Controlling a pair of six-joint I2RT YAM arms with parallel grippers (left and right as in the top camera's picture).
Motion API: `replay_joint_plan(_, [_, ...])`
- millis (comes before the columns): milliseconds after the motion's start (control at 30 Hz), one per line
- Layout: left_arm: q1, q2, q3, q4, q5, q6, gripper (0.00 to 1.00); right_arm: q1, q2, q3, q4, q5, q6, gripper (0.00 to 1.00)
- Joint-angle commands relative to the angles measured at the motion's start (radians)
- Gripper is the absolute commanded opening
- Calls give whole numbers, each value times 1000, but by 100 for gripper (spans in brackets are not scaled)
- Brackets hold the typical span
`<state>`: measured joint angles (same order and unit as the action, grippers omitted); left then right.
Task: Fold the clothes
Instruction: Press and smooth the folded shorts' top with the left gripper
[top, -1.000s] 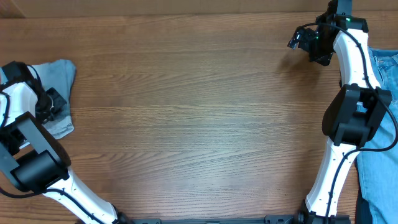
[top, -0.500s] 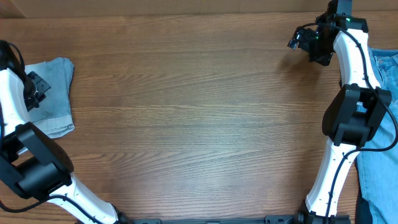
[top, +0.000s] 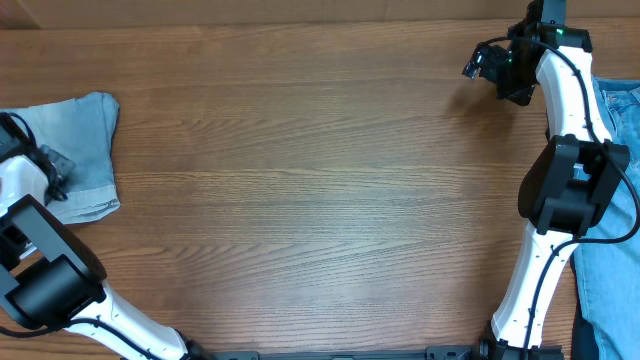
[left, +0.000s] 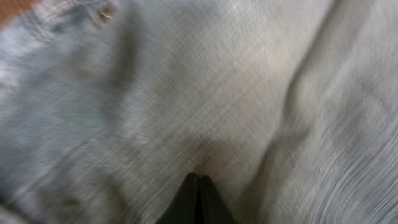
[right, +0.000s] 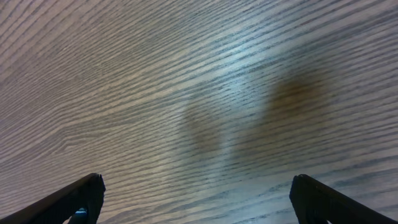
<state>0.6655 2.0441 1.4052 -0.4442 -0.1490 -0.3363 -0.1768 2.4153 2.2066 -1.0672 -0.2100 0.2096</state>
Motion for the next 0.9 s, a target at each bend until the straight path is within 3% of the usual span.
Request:
replay_joint_plan(0, [1,0,-109,61,74,152,4,-5,-45,18,3,-5,4,100])
replay_joint_plan(167, [-13,0,-158,73,189,369,4,-5,-45,18,3,-5,4,100])
replay_joint_plan(367, [-98,0,-158,9,145,441,4,-5,-45,18,3,-5,4,100])
replay_joint_plan(500, [-108,-6,-149,-6,138,227,4,-5,-45,18,3,-5,4,100])
replay_joint_plan(567, [-107,-34,-123,-31,135,179,4,-5,-45,18,3,-5,4,100])
replay_joint_plan(733, [-107,-211,-89,-95,-65,-131,4,-5,-45,18,3,-5,4,100])
replay_joint_plan(800, [-107,-308,-76,-112,-97,-186,4,-5,-45,18,3,-5,4,100])
replay_joint_plan(867, [-107,-343,-76,-217,-97,-335,4,-5,-45,18,3,-5,4,100])
